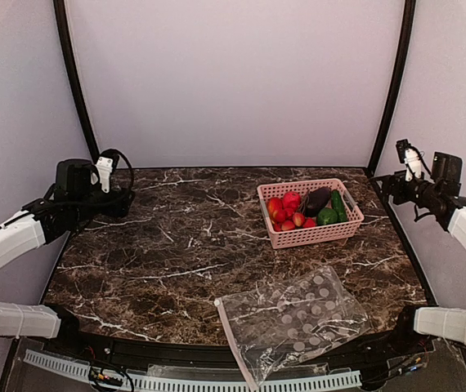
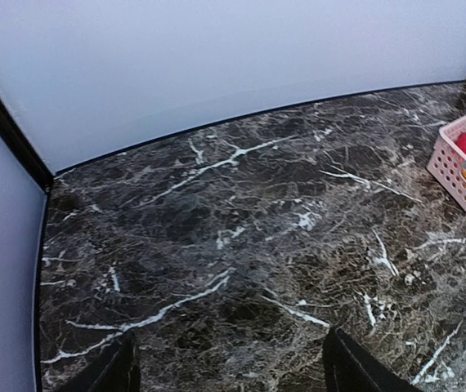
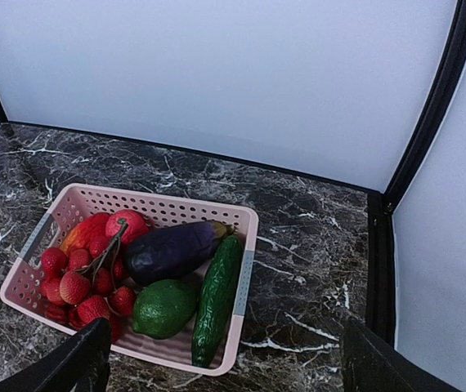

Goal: Place the food in the zip-top bag and seal the zipper
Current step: Pick up the zipper food storage bag at the center of the board.

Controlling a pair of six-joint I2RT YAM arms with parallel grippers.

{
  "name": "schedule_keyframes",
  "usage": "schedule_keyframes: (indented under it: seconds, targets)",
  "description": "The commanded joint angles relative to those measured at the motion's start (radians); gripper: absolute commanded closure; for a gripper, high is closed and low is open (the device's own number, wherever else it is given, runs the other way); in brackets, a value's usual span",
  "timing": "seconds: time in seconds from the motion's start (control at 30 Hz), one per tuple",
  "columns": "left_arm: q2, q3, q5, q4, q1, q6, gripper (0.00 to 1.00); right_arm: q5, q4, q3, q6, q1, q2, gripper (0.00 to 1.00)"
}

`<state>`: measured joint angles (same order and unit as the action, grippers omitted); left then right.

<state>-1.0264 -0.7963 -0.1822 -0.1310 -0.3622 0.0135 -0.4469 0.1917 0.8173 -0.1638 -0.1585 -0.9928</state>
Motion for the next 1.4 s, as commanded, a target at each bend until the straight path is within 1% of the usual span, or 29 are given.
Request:
schedule_keyframes:
  seconds: [0.0,0.07,0.13,0.2,0.3,0.4,0.5,0.63,0.77,0.87,0.9,0.93,0.97,1.0,1.03,1.07,1.1,1.13,1.17,1.2,1.23,1.27,1.37]
  targets:
    - [-0.042,0.041,0.196,0.067,-0.027,0.009,0.26,0.015,-0.140,-0.057,-0.021,-0.018,-0.009,0.04]
    - [-0.079,0.049,0.297,0.078,-0.056,0.009,0.27,-0.009,-0.164,-0.085,-0.061,-0.022,-0.006,0.03]
    - [-0.129,0.049,0.379,0.090,-0.098,0.010,0.30,-0.069,-0.170,-0.109,-0.112,-0.027,-0.002,0.02]
    - [-0.190,0.033,0.430,0.063,-0.152,0.020,0.31,-0.130,-0.176,-0.124,-0.138,-0.030,-0.002,0.03]
    - [-0.286,0.001,0.483,-0.001,-0.264,0.044,0.29,-0.229,-0.143,-0.127,-0.187,-0.032,-0.011,0.06]
    - [-0.375,-0.027,0.477,-0.045,-0.376,0.059,0.27,-0.285,-0.131,-0.128,-0.226,-0.035,-0.016,0.08]
    - [-0.432,-0.046,0.460,-0.083,-0.500,0.082,0.27,-0.321,-0.125,-0.127,-0.251,-0.036,-0.019,0.09]
    - [-0.502,-0.081,0.410,-0.117,-0.617,0.088,0.27,-0.378,-0.110,-0.125,-0.281,-0.037,-0.026,0.09]
    - [-0.570,-0.187,0.440,-0.118,-0.664,0.030,0.25,-0.412,-0.088,-0.118,-0.308,-0.038,-0.038,0.10]
    - [-0.597,-0.230,0.463,-0.072,-0.687,-0.021,0.25,-0.416,-0.075,-0.114,-0.322,-0.039,-0.039,0.10]
    - [-0.601,-0.244,0.450,-0.070,-0.710,-0.019,0.25,-0.418,-0.073,-0.115,-0.323,-0.038,-0.036,0.10]
    - [-0.600,-0.251,0.434,-0.083,-0.729,0.026,0.25,-0.420,-0.073,-0.116,-0.324,-0.039,-0.033,0.10]
    - [-0.592,-0.257,0.389,-0.096,-0.779,0.054,0.25,-0.425,-0.072,-0.116,-0.325,-0.039,-0.031,0.10]
    - [-0.586,-0.256,0.357,-0.124,-0.809,0.121,0.25,-0.429,-0.071,-0.116,-0.325,-0.039,-0.029,0.10]
    - [-0.573,-0.250,0.289,-0.141,-0.870,0.154,0.25,-0.432,-0.071,-0.116,-0.324,-0.039,-0.026,0.10]
    - [-0.566,-0.242,0.254,-0.173,-0.930,0.221,0.25,-0.436,-0.071,-0.116,-0.326,-0.039,-0.027,0.10]
    - [-0.552,-0.222,0.179,-0.183,-0.959,0.250,0.27,-0.437,-0.072,-0.115,-0.327,-0.039,-0.027,0.10]
    - [-0.545,-0.209,0.138,-0.198,-1.015,0.303,0.27,-0.437,-0.071,-0.115,-0.328,-0.039,-0.027,0.10]
    - [-0.531,-0.182,0.061,-0.204,-1.040,0.327,0.28,-0.439,-0.071,-0.115,-0.328,-0.039,-0.028,0.10]
    - [-0.524,-0.170,0.026,-0.206,-1.085,0.364,0.29,-0.441,-0.071,-0.114,-0.328,-0.039,-0.029,0.10]
    - [-0.512,-0.147,-0.037,-0.201,-1.101,0.379,0.30,-0.444,-0.070,-0.113,-0.329,-0.039,-0.029,0.10]
    - [-0.506,-0.138,-0.059,-0.198,-1.125,0.400,0.31,-0.448,-0.069,-0.113,-0.328,-0.038,-0.031,0.10]
    - [-0.481,-0.101,-0.102,-0.161,-1.149,0.442,0.36,-0.456,-0.067,-0.112,-0.327,-0.038,-0.034,0.10]
